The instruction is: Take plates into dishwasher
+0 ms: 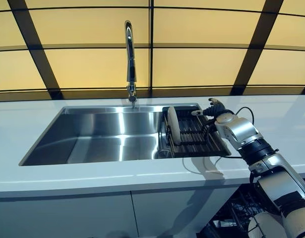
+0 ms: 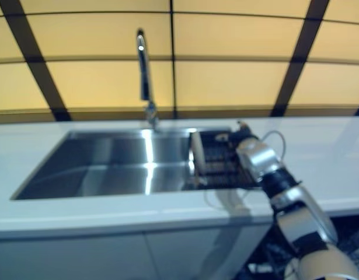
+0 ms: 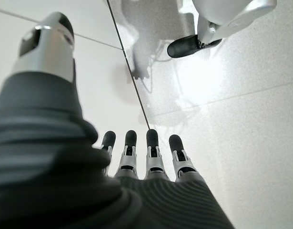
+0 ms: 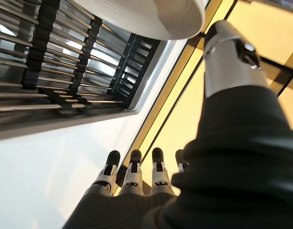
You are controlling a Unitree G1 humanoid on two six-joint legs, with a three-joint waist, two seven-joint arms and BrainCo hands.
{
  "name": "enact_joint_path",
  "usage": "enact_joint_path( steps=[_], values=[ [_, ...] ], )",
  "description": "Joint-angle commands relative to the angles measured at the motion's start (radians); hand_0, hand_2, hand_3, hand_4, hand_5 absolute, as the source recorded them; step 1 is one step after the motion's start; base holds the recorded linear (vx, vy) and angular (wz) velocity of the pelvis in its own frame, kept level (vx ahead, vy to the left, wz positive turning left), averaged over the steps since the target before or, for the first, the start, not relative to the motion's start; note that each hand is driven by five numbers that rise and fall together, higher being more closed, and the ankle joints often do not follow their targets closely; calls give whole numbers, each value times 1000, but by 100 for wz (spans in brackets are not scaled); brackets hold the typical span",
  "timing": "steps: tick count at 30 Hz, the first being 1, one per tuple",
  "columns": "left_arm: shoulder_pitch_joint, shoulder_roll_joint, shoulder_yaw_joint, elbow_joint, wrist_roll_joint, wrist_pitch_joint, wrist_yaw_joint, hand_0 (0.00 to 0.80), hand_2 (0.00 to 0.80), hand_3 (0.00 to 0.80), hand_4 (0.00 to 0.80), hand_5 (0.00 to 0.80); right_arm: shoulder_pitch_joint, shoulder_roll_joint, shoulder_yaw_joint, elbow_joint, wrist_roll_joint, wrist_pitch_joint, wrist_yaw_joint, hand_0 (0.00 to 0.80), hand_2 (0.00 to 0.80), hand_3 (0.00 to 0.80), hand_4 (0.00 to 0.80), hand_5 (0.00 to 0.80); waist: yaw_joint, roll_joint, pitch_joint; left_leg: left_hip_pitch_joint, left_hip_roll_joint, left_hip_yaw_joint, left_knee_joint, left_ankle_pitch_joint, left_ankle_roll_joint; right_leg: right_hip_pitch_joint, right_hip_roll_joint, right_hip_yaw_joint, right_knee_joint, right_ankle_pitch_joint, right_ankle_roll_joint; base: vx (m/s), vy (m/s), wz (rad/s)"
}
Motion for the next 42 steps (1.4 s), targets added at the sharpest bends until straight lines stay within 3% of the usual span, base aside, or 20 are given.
enact_joint_path(
  steps=[1,6,20,42],
  values=[
    [-111,5,-53,41,-28,11,27,0,0,0,0,0,-38,18,-40,16,73,-43,-99,0,0,0,0,0,22,-31,5,-28,-32,-31,-2,-16,29,71,-28,-1,3,-69,62,0,0,0],
    [-136,-8,-66,29,-56,36,45,0,0,0,0,0,16,102,-43,-23,143,-54,-161,0,0,0,0,0,14,-23,12,-29,-33,-29,-2,-14,31,69,-26,9,3,-68,59,0,0,0],
    [-176,-29,-79,26,-100,85,81,0,0,0,0,0,18,118,-8,-33,47,-27,-101,0,0,0,0,0,7,-20,22,-27,-39,-31,-2,-11,35,72,-25,18,3,-66,58,2,2,0],
    [-178,-30,-82,80,-128,60,86,0,0,0,0,0,-119,15,43,3,-202,-43,34,0,0,0,0,0,33,-41,72,-60,-34,-50,-2,4,33,49,-25,5,3,-55,62,24,7,2]
  ],
)
